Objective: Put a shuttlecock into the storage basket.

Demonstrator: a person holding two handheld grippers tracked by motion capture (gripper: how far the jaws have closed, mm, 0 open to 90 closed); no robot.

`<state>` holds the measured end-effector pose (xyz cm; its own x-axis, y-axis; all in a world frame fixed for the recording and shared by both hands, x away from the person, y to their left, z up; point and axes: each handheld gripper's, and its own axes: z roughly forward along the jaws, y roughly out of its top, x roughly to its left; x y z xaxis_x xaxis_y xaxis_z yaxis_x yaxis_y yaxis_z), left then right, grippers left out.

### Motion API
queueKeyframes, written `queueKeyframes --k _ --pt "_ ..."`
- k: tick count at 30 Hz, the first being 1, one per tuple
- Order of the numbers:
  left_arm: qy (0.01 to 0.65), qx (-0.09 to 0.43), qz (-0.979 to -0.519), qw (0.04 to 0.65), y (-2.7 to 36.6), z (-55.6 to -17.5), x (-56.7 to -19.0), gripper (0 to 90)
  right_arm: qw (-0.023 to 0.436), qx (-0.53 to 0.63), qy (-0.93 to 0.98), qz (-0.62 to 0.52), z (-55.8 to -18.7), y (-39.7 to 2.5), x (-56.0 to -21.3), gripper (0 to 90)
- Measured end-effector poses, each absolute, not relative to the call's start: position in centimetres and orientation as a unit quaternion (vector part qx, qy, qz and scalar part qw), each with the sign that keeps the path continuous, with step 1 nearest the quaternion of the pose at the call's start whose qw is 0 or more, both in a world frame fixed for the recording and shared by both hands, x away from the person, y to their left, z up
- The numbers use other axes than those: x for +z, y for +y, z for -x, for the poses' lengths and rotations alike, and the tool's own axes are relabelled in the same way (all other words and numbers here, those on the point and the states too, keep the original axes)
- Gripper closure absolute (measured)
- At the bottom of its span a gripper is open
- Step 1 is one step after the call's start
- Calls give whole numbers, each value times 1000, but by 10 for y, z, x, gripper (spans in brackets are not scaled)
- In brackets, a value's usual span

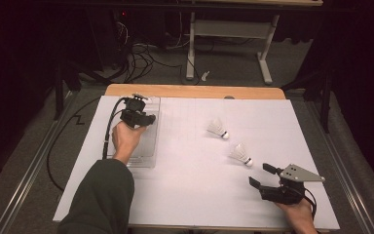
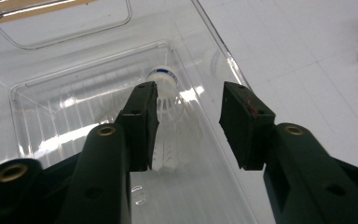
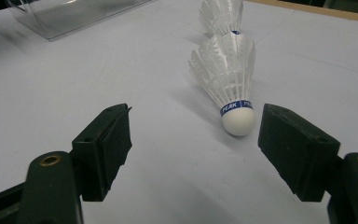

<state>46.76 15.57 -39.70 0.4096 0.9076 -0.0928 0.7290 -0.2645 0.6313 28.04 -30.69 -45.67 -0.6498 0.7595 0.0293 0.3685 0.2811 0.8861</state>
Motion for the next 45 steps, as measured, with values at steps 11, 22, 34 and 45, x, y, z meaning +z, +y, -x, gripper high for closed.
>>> queueKeyframes --k 11,22,34,45 --pt "513 168 -776 328 158 -450 -387 459 205 476 774 -363 -280 -307 -456 259" --pt "504 181 -765 357 165 -434 -381 425 208 478 771 -365 -280 -308 -456 260" --pt "484 190 -763 384 167 -414 -377 427 208 478 771 -364 -280 -308 -456 260" --pt "474 194 -757 406 170 -397 -378 422 208 479 770 -366 -280 -308 -456 260"
